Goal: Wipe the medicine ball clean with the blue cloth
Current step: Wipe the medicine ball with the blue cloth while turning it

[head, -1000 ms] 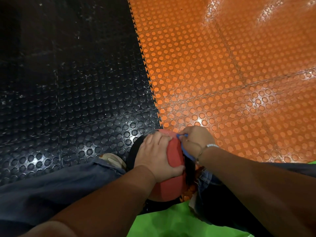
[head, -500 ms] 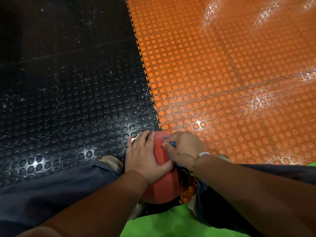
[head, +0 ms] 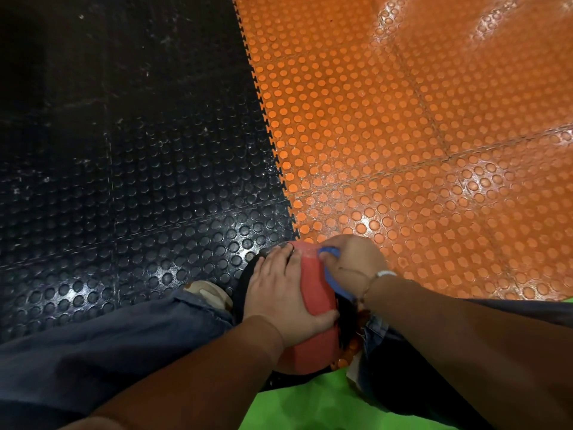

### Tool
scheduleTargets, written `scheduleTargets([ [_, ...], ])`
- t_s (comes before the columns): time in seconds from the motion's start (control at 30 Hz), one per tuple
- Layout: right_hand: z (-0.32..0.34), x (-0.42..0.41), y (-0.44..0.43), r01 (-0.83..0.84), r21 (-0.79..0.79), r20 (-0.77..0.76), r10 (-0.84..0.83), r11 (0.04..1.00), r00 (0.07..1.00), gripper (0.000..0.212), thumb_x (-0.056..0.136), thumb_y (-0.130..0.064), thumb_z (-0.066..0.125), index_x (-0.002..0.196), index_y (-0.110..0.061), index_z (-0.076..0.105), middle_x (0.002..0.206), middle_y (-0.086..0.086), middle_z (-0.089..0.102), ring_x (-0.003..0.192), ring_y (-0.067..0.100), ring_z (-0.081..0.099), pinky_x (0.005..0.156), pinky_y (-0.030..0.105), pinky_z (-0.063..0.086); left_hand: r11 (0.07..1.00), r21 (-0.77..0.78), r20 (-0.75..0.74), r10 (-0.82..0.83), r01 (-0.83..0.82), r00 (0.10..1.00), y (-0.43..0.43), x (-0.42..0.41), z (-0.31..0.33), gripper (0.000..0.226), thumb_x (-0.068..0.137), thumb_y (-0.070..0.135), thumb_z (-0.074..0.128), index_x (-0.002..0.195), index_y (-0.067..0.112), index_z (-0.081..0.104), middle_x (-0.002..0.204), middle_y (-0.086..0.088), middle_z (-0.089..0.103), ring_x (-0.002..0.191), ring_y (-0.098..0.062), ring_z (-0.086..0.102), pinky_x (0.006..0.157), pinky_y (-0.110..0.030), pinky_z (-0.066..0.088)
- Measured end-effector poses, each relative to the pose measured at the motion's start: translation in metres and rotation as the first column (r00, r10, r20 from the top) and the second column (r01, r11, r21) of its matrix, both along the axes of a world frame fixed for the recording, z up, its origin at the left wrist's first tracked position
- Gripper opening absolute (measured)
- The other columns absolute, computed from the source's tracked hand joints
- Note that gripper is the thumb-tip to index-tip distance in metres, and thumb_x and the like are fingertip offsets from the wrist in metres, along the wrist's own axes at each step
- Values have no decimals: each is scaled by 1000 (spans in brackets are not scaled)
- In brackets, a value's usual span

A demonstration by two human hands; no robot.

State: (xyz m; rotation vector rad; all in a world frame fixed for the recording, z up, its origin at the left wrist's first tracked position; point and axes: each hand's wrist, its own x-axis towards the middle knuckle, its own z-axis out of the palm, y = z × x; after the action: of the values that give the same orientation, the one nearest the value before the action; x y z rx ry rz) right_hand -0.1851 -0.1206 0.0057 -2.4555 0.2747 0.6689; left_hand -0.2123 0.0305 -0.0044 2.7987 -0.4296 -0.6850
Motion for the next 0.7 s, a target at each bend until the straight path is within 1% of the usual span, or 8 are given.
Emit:
scheduleTargets([
  [0.07, -4, 2, -8, 77, -15, -58, -78, 997, 995, 23, 93, -24, 50, 109, -22, 67, 111, 1, 67, 96, 18, 61, 87, 29, 49, 1000, 3, 6, -16, 16, 1000, -2, -2, 1, 115, 61, 84, 42, 151, 21, 7, 158, 2, 3, 145, -17, 0, 117, -36, -5],
  [0.2, -1, 5, 2, -69, 75, -51, 73, 995, 996, 21, 92, -25, 54, 106, -26, 69, 112, -3, 67, 103, 18, 60, 91, 27, 46, 1000, 18, 49, -1, 0, 999, 3, -3, -3, 117, 54, 84, 30, 151, 21, 11, 157, 0, 10, 144, -19, 5, 119, -37, 2],
  [0.27, 0, 8, 1, -31, 118, -55, 38, 993, 998, 18, 91, -24, 56, 103, -25, 71, 111, -4, 67, 104, 16, 60, 90, 24, 44, 1000, 11, 44, -3, 2, 999, 3, 0, -3, 114, 58, 84, 37, 151, 21, 13, 157, 0, 11, 144, -19, 7, 119, -37, 4],
  [0.37, -3, 10, -10, 78, 80, -60, -73, 994, 996, 18, 91, -22, 55, 98, -22, 71, 107, -1, 68, 99, 17, 60, 87, 26, 46, 999, 15, 21, -42, 41, 999, -3, -1, 1, 112, 65, 82, 47, 151, 21, 9, 157, 0, 6, 144, -19, 2, 118, -37, -3],
  [0.47, -3, 9, -5, 2, 43, -62, 0, 999, 998, 18, 91, -22, 54, 97, -23, 71, 104, -1, 69, 97, 17, 60, 85, 26, 47, 998, 26, 40, -56, 55, 998, -2, -3, 0, 112, 62, 83, 40, 151, 21, 9, 157, 0, 8, 144, -19, 2, 117, -37, -4],
  [0.57, -1, 9, -2, -46, 152, -53, 54, 987, 997, 15, 89, -22, 58, 94, -22, 72, 102, -2, 69, 97, 16, 61, 89, 28, 47, 1000, 7, 54, -24, 24, 998, 4, 1, -3, 114, 58, 83, 39, 151, 23, 13, 155, 2, 12, 142, -18, 6, 118, -36, 2],
  [0.63, -3, 10, -8, 34, 166, -62, -24, 986, 998, 13, 88, -23, 60, 89, -23, 72, 99, -3, 69, 95, 15, 61, 88, 30, 48, 999, -6, 31, -48, 49, 998, 5, 4, -4, 114, 59, 83, 46, 150, 23, 13, 155, 3, 11, 142, -18, 6, 119, -36, 4],
  [0.7, -6, 10, -16, 89, 96, -85, -81, 991, 993, 14, 89, -23, 57, 90, -21, 72, 99, -1, 68, 91, 15, 60, 82, 28, 48, 993, 2, 19, -117, 117, 993, 3, 7, -4, 116, 57, 83, 45, 150, 22, 12, 156, 2, 9, 143, -18, 5, 119, -38, 3],
])
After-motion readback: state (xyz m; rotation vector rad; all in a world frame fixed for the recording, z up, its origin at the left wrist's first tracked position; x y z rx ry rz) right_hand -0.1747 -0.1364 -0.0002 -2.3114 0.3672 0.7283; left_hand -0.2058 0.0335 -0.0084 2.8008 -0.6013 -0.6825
